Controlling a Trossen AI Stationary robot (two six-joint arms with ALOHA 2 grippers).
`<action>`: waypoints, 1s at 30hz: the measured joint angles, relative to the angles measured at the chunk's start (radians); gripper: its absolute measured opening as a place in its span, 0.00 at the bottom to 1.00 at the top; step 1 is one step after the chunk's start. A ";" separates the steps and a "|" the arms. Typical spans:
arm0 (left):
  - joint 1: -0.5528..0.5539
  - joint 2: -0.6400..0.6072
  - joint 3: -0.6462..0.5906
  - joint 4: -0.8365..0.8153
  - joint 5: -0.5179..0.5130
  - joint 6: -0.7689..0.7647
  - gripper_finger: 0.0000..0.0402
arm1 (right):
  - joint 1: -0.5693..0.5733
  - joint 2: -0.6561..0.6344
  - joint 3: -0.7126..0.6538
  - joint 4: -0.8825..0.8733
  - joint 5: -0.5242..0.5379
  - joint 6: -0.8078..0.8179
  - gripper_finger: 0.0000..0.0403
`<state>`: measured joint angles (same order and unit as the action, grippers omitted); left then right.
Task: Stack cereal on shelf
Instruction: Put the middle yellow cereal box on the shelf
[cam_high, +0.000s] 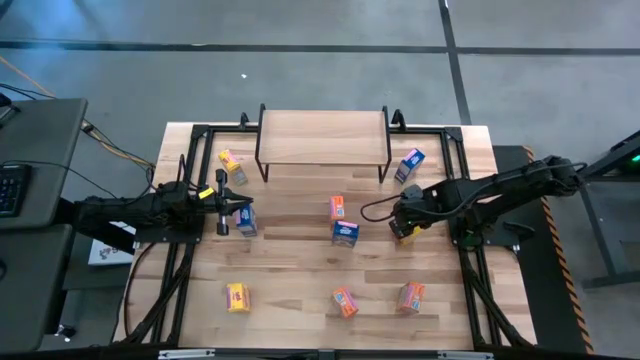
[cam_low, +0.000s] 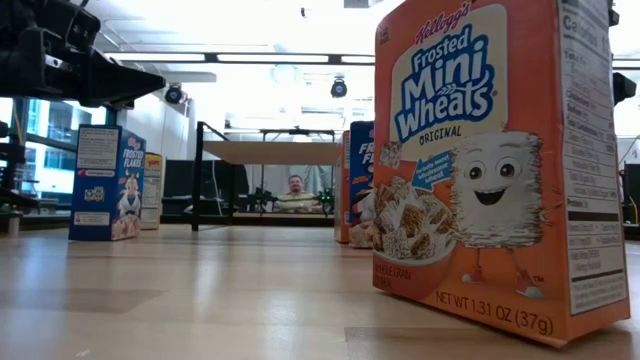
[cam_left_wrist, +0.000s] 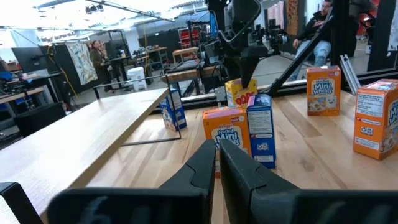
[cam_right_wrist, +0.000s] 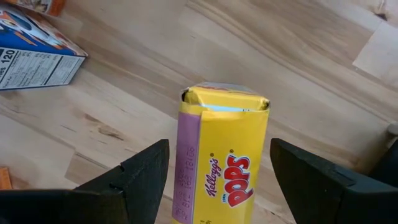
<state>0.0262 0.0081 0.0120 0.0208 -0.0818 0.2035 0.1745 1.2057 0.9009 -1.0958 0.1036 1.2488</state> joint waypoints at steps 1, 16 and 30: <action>0.000 0.000 0.000 0.000 0.000 0.000 0.04 | 0.000 0.000 0.000 0.000 0.000 0.000 0.67; 0.000 0.000 0.000 0.000 0.000 0.000 0.04 | 0.000 0.000 0.000 0.000 -0.006 -0.002 0.37; 0.000 0.000 0.000 0.000 0.000 0.000 0.04 | -0.050 -0.001 0.134 -0.048 -0.045 -0.115 0.30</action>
<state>0.0264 0.0081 0.0120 0.0204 -0.0818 0.2036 0.1247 1.2049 1.0344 -1.1441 0.0582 1.1333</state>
